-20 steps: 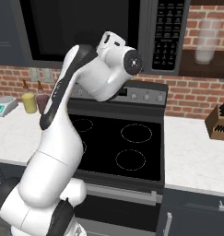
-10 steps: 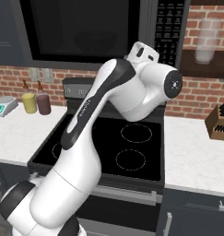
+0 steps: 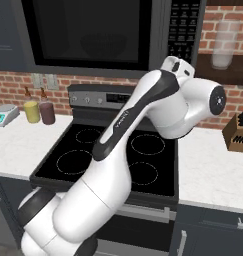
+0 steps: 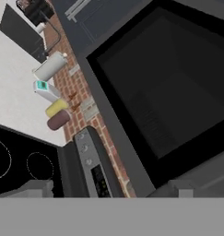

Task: Open the microwave, place the bowl with waffle inside the microwave, then close the microwave door and turn it on.

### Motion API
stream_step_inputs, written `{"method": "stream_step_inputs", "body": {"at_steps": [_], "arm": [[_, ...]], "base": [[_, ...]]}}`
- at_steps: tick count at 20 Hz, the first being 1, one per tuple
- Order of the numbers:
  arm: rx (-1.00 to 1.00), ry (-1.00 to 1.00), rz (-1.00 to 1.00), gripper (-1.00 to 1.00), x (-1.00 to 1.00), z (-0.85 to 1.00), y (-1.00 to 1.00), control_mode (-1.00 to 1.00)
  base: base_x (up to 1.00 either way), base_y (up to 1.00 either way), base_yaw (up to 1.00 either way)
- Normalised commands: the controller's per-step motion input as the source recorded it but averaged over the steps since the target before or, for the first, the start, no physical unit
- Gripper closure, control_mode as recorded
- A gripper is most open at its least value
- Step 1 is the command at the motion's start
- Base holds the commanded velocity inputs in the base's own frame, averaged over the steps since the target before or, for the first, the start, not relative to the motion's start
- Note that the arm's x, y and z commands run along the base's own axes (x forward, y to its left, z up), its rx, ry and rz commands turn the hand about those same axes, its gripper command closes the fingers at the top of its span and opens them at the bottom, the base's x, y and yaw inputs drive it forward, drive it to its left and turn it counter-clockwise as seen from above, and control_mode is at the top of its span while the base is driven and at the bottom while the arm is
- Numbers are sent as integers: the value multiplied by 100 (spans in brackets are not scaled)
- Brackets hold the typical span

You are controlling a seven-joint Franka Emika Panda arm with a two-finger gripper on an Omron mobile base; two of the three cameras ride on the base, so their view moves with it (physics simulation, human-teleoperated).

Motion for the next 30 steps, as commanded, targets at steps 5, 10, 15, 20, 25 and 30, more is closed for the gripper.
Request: {"method": "stream_step_inputs", "body": {"at_steps": [5,10,15,20,25,30], "arm": [[0,3,0,-100,32,-26,0,-100],[0,3,0,-100,38,-6,0,-100],[0,0,0,-100,28,-1,-3,-100],[0,0,0,-100,21,-7,-8,-100],[0,0,0,-100,16,-8,-18,-100],[0,0,0,-100,18,0,-13,-100]], "base": [[0,0,0],[0,0,0],[0,0,0],[0,0,0],[0,0,0],[0,0,0]]}}
